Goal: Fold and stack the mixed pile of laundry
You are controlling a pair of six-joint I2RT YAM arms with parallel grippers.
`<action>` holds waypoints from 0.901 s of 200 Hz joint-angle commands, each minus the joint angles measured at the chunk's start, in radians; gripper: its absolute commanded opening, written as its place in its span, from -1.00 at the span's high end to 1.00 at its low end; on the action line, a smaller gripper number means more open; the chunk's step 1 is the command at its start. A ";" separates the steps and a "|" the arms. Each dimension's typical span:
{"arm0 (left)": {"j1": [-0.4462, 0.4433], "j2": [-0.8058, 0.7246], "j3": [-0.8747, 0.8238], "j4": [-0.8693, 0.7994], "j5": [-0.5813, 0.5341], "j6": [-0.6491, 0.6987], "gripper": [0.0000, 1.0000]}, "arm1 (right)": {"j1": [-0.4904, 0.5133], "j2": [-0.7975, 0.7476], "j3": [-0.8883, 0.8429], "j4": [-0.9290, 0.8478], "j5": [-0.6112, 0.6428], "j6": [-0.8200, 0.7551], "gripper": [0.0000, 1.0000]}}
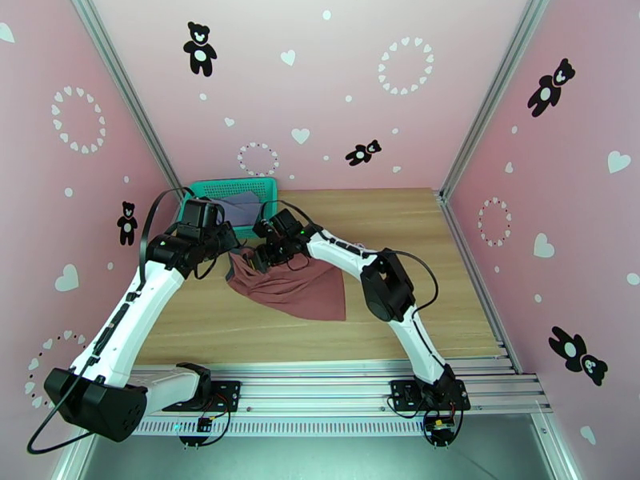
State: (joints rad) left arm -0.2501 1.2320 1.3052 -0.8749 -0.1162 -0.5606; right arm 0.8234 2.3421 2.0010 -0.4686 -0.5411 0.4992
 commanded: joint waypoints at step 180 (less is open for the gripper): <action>0.005 0.001 0.713 -0.033 0.107 0.117 1.00 | 0.028 -0.752 0.343 -0.690 0.411 -0.530 1.00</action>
State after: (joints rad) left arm -0.2504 1.2198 1.8996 -0.9066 -0.0521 -0.4850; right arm 0.8341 1.6260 2.3360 -0.9977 -0.0639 0.0345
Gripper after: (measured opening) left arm 0.076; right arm 0.048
